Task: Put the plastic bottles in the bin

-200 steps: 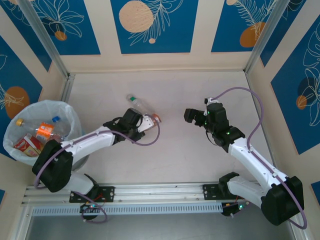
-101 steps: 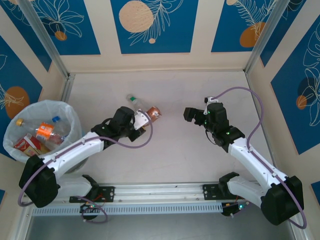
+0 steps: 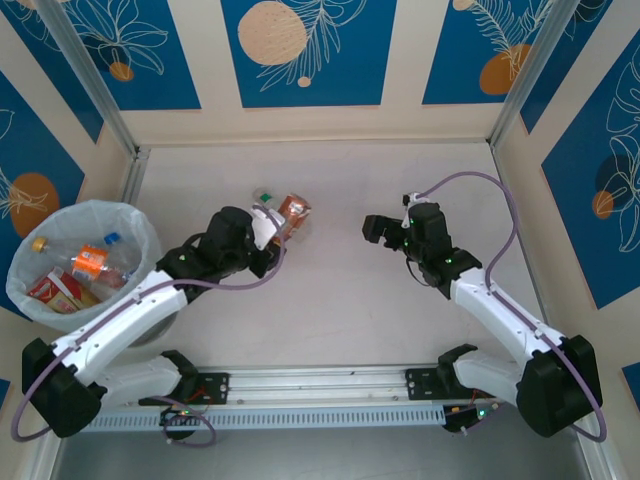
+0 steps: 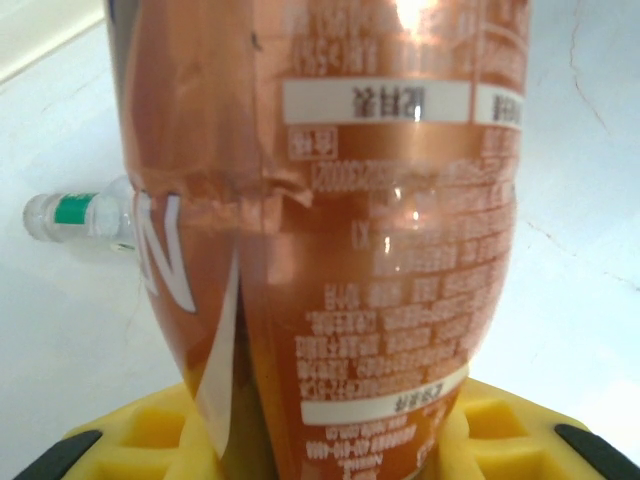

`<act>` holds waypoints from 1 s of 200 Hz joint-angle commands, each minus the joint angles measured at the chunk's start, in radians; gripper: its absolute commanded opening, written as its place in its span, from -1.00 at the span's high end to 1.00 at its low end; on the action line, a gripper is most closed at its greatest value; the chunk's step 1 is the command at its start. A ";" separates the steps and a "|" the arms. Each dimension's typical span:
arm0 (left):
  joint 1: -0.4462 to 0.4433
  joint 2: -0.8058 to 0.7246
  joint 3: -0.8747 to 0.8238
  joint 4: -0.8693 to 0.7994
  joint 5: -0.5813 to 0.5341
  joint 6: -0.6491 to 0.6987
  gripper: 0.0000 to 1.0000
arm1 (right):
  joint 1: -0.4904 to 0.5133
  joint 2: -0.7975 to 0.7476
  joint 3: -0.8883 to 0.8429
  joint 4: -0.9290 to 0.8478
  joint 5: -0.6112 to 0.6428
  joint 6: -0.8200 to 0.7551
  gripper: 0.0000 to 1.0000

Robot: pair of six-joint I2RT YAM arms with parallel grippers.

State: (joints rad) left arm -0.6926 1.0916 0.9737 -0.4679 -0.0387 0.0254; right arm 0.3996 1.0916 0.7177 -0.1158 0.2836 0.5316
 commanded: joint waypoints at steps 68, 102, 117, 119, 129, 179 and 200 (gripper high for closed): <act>-0.007 -0.106 0.220 -0.338 -0.191 -0.274 1.00 | -0.003 0.065 0.053 0.066 -0.052 0.010 -1.00; -0.008 -0.131 0.275 -0.384 -0.250 -0.299 1.00 | -0.004 0.067 0.055 0.065 -0.047 0.002 -1.00; -0.007 -0.137 0.320 -0.439 -0.292 -0.294 1.00 | -0.005 0.068 0.054 0.067 -0.046 0.002 -1.00; -0.008 -0.139 0.326 -0.450 -0.302 -0.297 1.00 | -0.004 0.068 0.053 0.067 -0.046 0.002 -1.00; -0.007 -0.137 0.372 -0.518 -0.400 -0.336 1.00 | -0.005 0.071 0.052 0.070 -0.046 0.004 -1.00; -0.005 -0.162 0.475 -0.673 -0.578 -0.541 1.00 | -0.007 0.098 0.063 0.088 -0.065 0.012 -1.00; -0.004 -0.187 0.483 -0.725 -0.699 -0.703 1.00 | -0.005 0.108 0.071 0.087 -0.075 0.015 -1.00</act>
State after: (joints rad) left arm -0.6926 0.9306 1.4300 -1.0836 -0.5663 -0.4633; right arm 0.3985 1.1908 0.7464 -0.0593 0.2344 0.5320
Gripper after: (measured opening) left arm 0.358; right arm 0.999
